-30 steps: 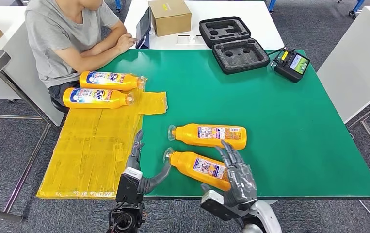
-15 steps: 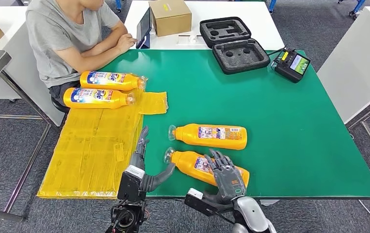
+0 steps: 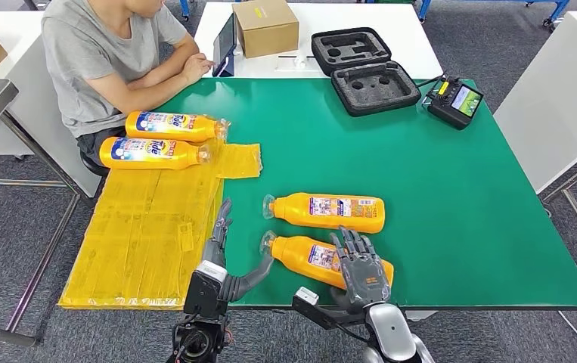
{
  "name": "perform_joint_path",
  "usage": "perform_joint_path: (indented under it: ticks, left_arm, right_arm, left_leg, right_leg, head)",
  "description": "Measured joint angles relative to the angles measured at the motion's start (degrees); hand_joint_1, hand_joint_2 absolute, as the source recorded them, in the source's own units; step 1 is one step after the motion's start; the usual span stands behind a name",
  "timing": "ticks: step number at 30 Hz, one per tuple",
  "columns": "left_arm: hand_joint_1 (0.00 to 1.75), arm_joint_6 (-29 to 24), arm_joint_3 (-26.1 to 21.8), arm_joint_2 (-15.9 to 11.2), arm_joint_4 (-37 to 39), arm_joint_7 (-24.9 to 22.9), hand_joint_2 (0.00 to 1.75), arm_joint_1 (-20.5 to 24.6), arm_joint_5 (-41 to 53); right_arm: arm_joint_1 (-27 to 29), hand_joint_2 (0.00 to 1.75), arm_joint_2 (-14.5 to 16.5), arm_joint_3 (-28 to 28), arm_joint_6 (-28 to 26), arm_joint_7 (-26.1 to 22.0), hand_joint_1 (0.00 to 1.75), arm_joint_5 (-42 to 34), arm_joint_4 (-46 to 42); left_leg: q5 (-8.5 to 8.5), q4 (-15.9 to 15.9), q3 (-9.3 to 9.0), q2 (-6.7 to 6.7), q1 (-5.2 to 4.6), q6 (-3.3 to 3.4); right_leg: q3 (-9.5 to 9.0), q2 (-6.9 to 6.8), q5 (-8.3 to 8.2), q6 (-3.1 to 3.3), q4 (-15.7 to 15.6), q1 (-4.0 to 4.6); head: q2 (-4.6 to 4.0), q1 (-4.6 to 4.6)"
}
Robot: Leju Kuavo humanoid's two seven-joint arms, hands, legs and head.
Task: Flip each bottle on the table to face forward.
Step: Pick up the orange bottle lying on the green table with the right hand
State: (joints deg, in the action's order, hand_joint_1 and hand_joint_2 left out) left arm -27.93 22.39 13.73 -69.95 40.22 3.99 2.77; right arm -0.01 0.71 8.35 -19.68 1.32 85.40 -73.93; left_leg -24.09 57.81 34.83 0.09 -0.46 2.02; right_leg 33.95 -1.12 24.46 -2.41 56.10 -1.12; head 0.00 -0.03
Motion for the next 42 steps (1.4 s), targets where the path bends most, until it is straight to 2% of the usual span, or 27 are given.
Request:
perform_joint_path:
  ticks: [14,26,34,42]
  left_arm:
    - [0.00,0.9,-0.1,0.1,0.0,0.0,1.75,0.0,0.8]
    - [0.00,0.9,-0.1,0.0,0.0,0.0,1.75,0.0,0.8]
    - [0.00,1.1,0.1,0.0,0.0,0.0,1.75,0.3,0.6]
    - [0.00,1.0,0.1,0.1,0.0,0.0,1.75,0.4,0.6]
  right_arm:
    - [3.7,1.75,-0.2,1.1,-0.9,-0.2,0.00,-0.1,-4.6]
    - [6.3,1.75,-0.3,1.7,-0.4,2.0,0.00,0.8,-8.2]
    - [6.8,1.75,-0.5,-0.3,0.2,5.3,0.00,1.8,-8.2]
    - [7.0,1.75,-0.5,-2.0,0.0,5.8,0.00,2.1,-8.2]
  left_leg:
    - [-0.02,0.0,0.06,0.00,0.00,-0.01]
    - [-0.02,0.0,0.08,0.01,0.00,-0.01]
    - [-0.02,0.0,0.09,0.01,0.00,-0.01]
    - [-0.02,0.0,0.08,0.01,0.00,-0.01]
  right_leg:
    - [0.07,0.01,0.01,0.00,0.0,0.01]
    - [0.10,0.01,0.01,0.00,0.0,0.00]
    - [0.12,0.01,0.01,0.00,0.0,0.00]
    - [0.11,0.01,0.01,0.00,0.0,0.00]
  head:
    - [0.00,0.01]
    - [0.00,0.01]
    - [0.00,-0.01]
    - [0.00,0.01]
